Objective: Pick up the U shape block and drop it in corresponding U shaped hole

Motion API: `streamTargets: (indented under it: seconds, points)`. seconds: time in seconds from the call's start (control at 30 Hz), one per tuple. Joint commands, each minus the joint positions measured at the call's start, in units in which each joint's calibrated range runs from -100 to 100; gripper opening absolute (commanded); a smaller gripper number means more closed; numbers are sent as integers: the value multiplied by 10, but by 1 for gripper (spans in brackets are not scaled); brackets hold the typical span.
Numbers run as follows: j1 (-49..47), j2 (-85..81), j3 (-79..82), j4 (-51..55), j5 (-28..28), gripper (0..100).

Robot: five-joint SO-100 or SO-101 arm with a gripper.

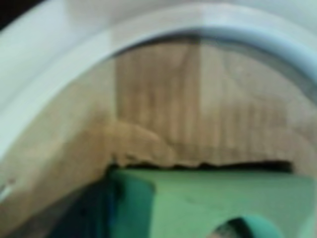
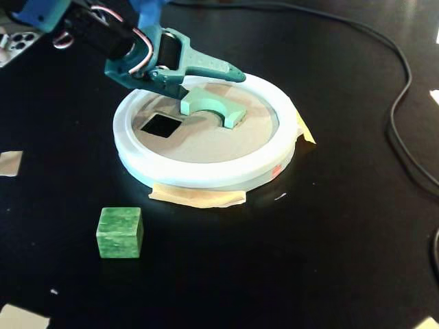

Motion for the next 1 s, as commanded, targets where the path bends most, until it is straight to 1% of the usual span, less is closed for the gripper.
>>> streamTargets:
  seconds: [0.0, 0.1, 0.27, 0.37, 0.47, 0.57, 0.63, 0.67, 0.73, 0.83, 0.87, 0.97]
  points:
    - [34, -97, 56, -26, -1, 100]
    - [24, -192, 124, -26, -1, 100]
    - [22, -350, 194, -25, 5, 100]
    - [37, -433, 236, -25, 5, 100]
    - [41, -502, 258, -25, 6, 100]
    - [74, -550, 265, -20, 12, 100]
    - [79, -569, 252, 9, 27, 100]
    - [83, -580, 246, 28, 37, 100]
    - [122, -619, 223, 105, 67, 100]
    - [178, -667, 192, 244, 103, 100]
    - [212, -694, 176, 338, 120, 100]
    - [280, -741, 151, 510, 152, 100]
